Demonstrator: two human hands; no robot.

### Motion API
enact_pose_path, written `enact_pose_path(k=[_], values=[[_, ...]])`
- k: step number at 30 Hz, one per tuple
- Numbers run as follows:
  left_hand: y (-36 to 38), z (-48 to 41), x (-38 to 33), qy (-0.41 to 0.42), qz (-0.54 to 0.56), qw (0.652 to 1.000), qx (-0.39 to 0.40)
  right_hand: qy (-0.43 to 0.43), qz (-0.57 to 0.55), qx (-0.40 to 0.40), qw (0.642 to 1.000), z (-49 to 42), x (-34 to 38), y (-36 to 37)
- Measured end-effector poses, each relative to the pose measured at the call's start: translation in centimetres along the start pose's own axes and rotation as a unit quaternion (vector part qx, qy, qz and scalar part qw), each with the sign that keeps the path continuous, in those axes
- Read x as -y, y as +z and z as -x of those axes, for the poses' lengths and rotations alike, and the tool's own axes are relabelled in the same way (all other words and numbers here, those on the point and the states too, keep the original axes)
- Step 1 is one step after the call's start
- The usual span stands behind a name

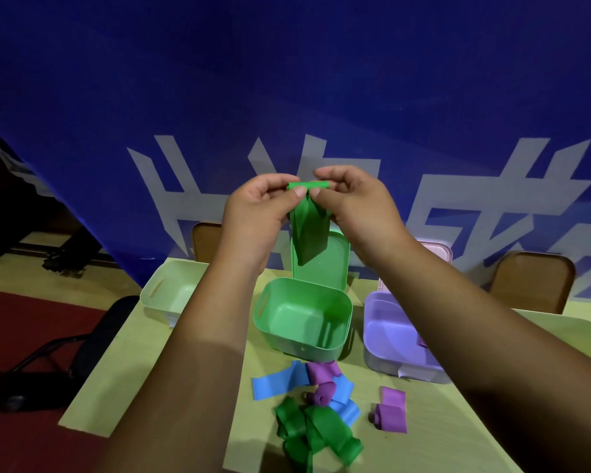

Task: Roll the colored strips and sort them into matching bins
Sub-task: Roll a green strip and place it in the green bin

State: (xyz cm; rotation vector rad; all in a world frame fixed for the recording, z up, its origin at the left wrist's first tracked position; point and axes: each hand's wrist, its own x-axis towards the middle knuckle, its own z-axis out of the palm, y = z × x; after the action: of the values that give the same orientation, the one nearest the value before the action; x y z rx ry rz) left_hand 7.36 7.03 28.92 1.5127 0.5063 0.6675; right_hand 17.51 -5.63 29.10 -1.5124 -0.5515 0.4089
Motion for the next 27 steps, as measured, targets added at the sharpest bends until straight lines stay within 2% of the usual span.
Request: enact_pose_path(k=[7, 14, 19, 23, 27], values=[[-0.1, 0.4, -0.6, 0.024, 0.003, 1.0, -0.006, 0.017, -0.014, -0.008, 1.0, 0.6, 0.2, -0.3], [0.9, 1.7, -0.9, 0.071, -0.032, 0.996, -0.032, 0.013, 0.076, -0.039, 0.996, 0.8, 0.1, -0.1], [1.6, 2.0, -0.6, 0.124, -0.072, 0.988, -0.05, 0.043, 0.114, -0.001, 0.993, 1.1, 0.9, -0.1], [2.1, 2.2, -0.1, 0.176, -0.11, 0.975, -0.084, 0.055, 0.085, 0.006, 0.995, 1.4, 1.3, 0.1], [2.0, 1.9, 0.5, 0.19, -0.13, 0.968, -0.104, 0.028, 0.032, 0.013, 0.999, 1.8, 1.3, 0.0]])
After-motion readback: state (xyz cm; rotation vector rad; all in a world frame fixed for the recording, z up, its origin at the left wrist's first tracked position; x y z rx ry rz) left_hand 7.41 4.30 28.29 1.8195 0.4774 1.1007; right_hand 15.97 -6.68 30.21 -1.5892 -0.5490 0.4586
